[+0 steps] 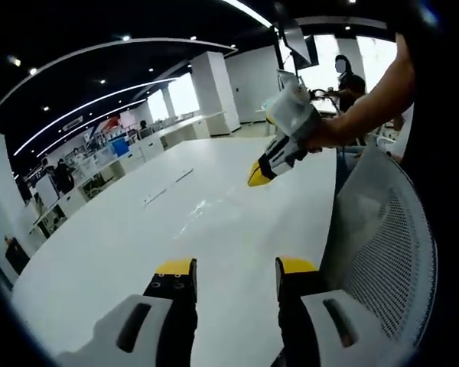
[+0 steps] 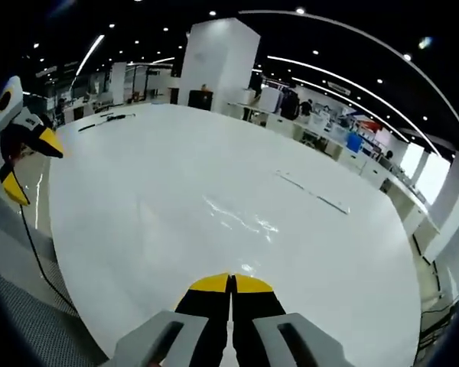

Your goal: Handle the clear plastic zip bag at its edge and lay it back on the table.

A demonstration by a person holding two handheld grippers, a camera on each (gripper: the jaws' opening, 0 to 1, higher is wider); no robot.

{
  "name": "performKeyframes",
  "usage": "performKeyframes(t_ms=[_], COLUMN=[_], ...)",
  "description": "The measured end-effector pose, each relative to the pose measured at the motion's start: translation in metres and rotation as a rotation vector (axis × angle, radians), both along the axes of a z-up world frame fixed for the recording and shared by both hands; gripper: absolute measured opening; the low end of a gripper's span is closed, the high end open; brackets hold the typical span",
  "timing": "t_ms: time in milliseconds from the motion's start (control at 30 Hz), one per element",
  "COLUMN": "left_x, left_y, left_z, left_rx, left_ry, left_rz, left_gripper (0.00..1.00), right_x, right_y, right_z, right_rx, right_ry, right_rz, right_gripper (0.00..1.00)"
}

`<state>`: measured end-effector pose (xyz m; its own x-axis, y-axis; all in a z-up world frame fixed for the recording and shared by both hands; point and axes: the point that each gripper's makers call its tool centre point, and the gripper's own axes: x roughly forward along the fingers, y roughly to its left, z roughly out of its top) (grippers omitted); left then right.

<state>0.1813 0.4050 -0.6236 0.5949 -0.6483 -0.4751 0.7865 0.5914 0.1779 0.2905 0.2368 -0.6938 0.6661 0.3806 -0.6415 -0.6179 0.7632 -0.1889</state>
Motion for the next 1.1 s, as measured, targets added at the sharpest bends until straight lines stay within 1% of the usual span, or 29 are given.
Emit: performKeyframes(t_ms=[100,200,333,400,567,600,667,767,867,933,1033,1100], left_x=[-0.002,-0.006,-0.009,-0.011,-0.014,-0.015,-0.016,-0.016,-0.016,-0.016,-0.016,-0.015], left_y=[0.002,0.005,0.008,0.01,0.011,0.012,0.011,0.01,0.01,0.01,0.011,0.012], left_z=[-0.002,-0.005,-0.007,-0.01,-0.013,-0.015,-0.018,-0.02,-0.021,-0.023,-0.025,-0.025], left_rx=[-0.007,0.007,-0.005,-0.004,-0.01,-0.007,-0.004,-0.004,-0.004,-0.008,-0.013,-0.024], left_ry=[0.008,0.01,0.02,0.03,0.043,0.047,0.053,0.057,0.057,0.063,0.065,0.068], left_rz=[0.01,0.011,0.023,0.029,0.038,0.037,0.036,0.035,0.037,0.04,0.054,0.064], left_gripper=[0.39,0.39,0.39,0.4,0.4,0.4,0.4,0.41,0.41,0.41,0.42,0.42], right_x=[-0.003,-0.002,0.001,0.003,0.005,0.005,0.002,-0.001,-0.004,-0.008,-0.013,-0.018], right_y=[0.006,0.01,0.018,0.02,0.022,0.023,0.023,0.023,0.021,0.019,0.023,0.028], right_z=[-0.004,-0.009,-0.012,-0.016,-0.018,-0.022,-0.021,-0.025,-0.03,-0.029,-0.029,-0.027], right_rx=[-0.01,-0.019,-0.015,0.006,-0.001,-0.002,0.003,0.031,0.027,0.033,0.099,0.164], right_ry=[0.005,0.013,0.033,0.051,0.051,0.062,0.067,0.101,0.113,0.114,0.138,0.169], right_rz=[0.019,0.027,0.034,0.022,0.041,0.052,0.054,0.046,0.048,0.047,0.034,0.023], right_gripper=[0.0,0.0,0.0,0.0,0.0,0.0,0.0,0.0,0.02,0.03,0.05,0.05])
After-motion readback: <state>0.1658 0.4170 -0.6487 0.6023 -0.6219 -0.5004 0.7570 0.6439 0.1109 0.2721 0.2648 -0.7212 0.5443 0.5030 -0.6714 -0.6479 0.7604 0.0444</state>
